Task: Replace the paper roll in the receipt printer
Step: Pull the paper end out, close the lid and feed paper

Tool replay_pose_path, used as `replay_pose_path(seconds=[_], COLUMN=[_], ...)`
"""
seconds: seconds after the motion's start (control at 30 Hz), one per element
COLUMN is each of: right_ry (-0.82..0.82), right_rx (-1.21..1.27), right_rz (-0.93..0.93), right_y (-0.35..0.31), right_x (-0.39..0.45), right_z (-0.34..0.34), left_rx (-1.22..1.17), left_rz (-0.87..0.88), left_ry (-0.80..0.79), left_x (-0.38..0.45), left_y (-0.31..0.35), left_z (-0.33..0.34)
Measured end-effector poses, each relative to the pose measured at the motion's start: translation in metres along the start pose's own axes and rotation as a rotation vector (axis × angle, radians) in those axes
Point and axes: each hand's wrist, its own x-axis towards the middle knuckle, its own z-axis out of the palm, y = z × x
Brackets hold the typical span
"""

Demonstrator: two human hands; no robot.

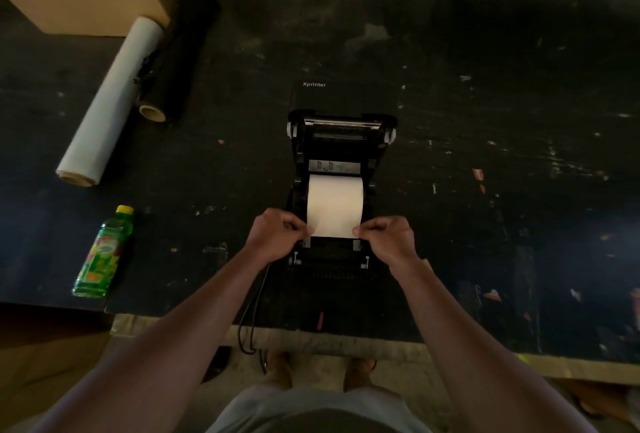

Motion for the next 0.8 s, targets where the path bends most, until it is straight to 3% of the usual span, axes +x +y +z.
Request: replay_pose_path(seconds=[0.33, 0.63, 0.7, 0.8], right_ry=[-0.032, -0.012, 0.121, 0.263], right_rx=[-0.186, -0.345, -0.454, -0.619], right_rz=[-0.012, -0.069, -0.249, -0.704], right_y=[-0.001, -0.006, 0.001, 0.018], right_x=[0.006, 0.001, -0.009, -0.026], right_z=[-0.004, -0.006, -0.002, 0.004], left_rx=[0.216, 0.199, 0.216, 0.275], left_rz=[0.074, 0.023, 0.001, -0.025], left_ry=[-0.094, -0.117, -0.133, -0.162], left_x=[0.008, 0.015, 0.017, 0.023], left_y=[0.011, 0.012, 0.014, 0.019], left_z=[-0.009, -0.009, -0.010, -0.011])
